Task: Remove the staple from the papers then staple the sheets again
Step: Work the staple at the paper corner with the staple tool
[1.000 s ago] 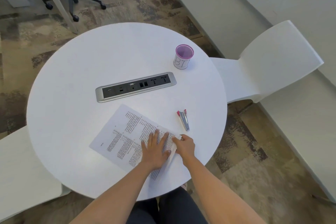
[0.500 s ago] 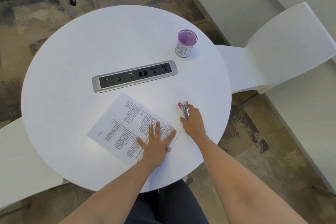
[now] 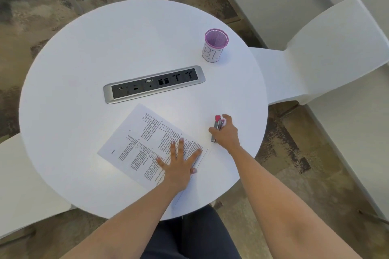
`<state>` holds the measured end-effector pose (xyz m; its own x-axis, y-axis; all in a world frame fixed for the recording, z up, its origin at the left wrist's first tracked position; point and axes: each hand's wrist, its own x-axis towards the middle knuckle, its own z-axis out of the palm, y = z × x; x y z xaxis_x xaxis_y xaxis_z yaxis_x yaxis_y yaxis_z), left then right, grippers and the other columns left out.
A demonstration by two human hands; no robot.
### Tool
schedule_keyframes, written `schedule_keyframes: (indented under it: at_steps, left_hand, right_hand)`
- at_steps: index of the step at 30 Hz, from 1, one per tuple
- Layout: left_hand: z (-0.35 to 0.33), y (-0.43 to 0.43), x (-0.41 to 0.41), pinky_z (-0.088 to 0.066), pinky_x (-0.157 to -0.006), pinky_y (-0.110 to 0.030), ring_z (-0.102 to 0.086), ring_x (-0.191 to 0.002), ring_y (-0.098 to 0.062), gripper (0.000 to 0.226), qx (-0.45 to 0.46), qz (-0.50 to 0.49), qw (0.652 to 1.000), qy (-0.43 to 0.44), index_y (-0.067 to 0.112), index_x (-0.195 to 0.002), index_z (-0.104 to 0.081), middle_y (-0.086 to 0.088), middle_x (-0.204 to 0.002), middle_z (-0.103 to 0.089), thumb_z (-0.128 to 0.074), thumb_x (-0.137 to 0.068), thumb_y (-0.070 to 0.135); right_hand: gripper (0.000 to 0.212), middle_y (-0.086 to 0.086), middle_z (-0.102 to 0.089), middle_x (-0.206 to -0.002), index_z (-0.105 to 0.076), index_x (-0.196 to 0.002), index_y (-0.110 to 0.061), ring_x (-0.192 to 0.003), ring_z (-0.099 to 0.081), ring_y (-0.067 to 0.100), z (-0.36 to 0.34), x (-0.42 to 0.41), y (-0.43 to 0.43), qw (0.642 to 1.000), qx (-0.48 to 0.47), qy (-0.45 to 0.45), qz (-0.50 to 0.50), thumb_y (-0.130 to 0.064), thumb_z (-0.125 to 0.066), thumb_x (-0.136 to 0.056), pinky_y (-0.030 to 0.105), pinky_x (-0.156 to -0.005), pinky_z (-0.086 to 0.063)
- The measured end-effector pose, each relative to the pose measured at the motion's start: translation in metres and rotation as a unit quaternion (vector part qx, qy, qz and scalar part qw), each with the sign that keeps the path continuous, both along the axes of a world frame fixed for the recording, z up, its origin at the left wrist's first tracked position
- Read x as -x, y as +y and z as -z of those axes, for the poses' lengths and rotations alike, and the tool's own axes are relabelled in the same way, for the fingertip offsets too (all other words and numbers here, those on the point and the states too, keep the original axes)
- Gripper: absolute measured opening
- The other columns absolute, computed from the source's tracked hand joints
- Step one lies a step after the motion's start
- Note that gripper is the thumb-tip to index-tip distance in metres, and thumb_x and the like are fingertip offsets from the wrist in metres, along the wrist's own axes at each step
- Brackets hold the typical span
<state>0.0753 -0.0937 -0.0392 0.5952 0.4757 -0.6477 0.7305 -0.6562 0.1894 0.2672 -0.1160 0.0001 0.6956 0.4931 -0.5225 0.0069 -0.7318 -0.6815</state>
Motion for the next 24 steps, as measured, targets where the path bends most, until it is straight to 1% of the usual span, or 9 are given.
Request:
schedule_keyframes:
  at_steps: [3,5,6,11,13,16,18,20,24]
  left_hand:
    - [-0.001,0.000,0.000,0.000,-0.098,-0.084,0.047,-0.128,-0.034,0.076,0.009,0.003,1.000,0.003,0.053,-0.133,0.032,-0.008,-0.142,0.050,-0.036,-0.101,0.045]
    - [0.000,0.001,0.000,0.002,-0.098,-0.084,0.049,-0.126,-0.034,0.078,0.013,0.005,1.000,0.007,0.054,-0.132,0.034,-0.008,-0.143,0.051,-0.036,-0.102,0.043]
    - [0.000,0.001,0.000,0.002,-0.097,-0.084,0.050,-0.126,-0.033,0.078,0.016,0.003,1.000,0.009,0.054,-0.131,0.035,-0.008,-0.143,0.051,-0.037,-0.102,0.042]
    - [0.003,0.002,0.001,0.004,-0.097,-0.084,0.056,-0.121,-0.031,0.084,0.017,-0.006,1.000,0.006,0.059,-0.120,0.045,-0.006,-0.138,0.057,-0.036,-0.102,0.041]
    - [0.003,0.002,0.003,0.005,-0.097,-0.083,0.059,-0.117,-0.029,0.087,0.018,-0.009,1.000,0.000,0.060,-0.114,0.049,-0.003,-0.131,0.062,-0.036,-0.102,0.042]
    - [0.003,0.003,0.003,0.007,-0.096,-0.083,0.060,-0.116,-0.028,0.088,0.028,-0.012,1.000,-0.007,0.062,-0.113,0.047,0.000,-0.127,0.065,-0.037,-0.102,0.040]
    - [0.003,0.003,0.003,0.008,-0.096,-0.083,0.061,-0.115,-0.027,0.087,0.036,-0.015,0.999,-0.008,0.062,-0.116,0.044,0.001,-0.125,0.066,-0.038,-0.102,0.039]
    - [0.004,0.003,0.002,0.008,-0.096,-0.083,0.061,-0.115,-0.026,0.085,0.037,-0.015,0.999,-0.009,0.060,-0.120,0.041,0.002,-0.125,0.065,-0.039,-0.102,0.039]
    - [0.004,0.003,0.002,0.007,-0.096,-0.083,0.059,-0.117,-0.027,0.083,0.038,-0.019,0.999,-0.010,0.059,-0.122,0.039,0.000,-0.131,0.061,-0.039,-0.102,0.041]
  right_hand:
    - [0.050,0.001,-0.055,-0.076,-0.043,-0.129,-0.027,-0.059,-0.054,0.009,0.004,0.009,-0.015,0.995,-0.043,0.039,0.076,-0.018,-0.064,-0.085,0.017,-0.048,-0.047]
    - [0.039,-0.002,-0.050,-0.064,-0.045,-0.119,-0.028,-0.054,-0.047,0.009,0.007,0.019,-0.026,0.992,-0.060,0.053,0.096,-0.017,-0.062,-0.085,0.013,-0.045,-0.041]
    - [0.036,-0.003,-0.048,-0.062,-0.044,-0.115,-0.027,-0.054,-0.045,0.010,0.008,0.025,-0.031,0.989,-0.071,0.066,0.108,-0.017,-0.062,-0.085,0.013,-0.044,-0.039]
    - [0.044,0.001,-0.058,-0.076,-0.033,-0.107,-0.028,-0.068,-0.053,0.016,0.013,0.050,-0.051,0.972,-0.111,0.098,0.184,-0.027,-0.070,-0.084,0.027,-0.062,-0.045]
    - [0.048,0.000,-0.064,-0.078,-0.034,-0.105,-0.028,-0.068,-0.058,0.013,0.015,0.060,-0.058,0.965,-0.127,0.089,0.213,-0.034,-0.074,-0.081,0.024,-0.064,-0.047]
    - [0.050,-0.003,-0.069,-0.082,-0.036,-0.097,-0.030,-0.066,-0.064,0.000,0.015,0.069,-0.066,0.959,-0.143,0.054,0.241,-0.039,-0.080,-0.075,0.013,-0.059,-0.046]
    - [0.051,-0.003,-0.068,-0.085,-0.038,-0.091,-0.031,-0.071,-0.066,-0.002,0.015,0.071,-0.070,0.960,-0.144,0.019,0.238,-0.038,-0.084,-0.071,0.012,-0.058,-0.048]
    - [0.053,-0.003,-0.067,-0.085,-0.038,-0.089,-0.034,-0.076,-0.067,0.004,0.016,0.072,-0.075,0.967,-0.135,-0.016,0.215,-0.039,-0.086,-0.068,0.014,-0.060,-0.048]
    - [0.047,-0.010,-0.062,-0.091,-0.043,-0.099,-0.045,-0.084,-0.060,0.001,0.019,0.074,-0.085,0.985,-0.097,-0.086,0.112,-0.052,-0.079,-0.070,0.018,-0.065,-0.044]
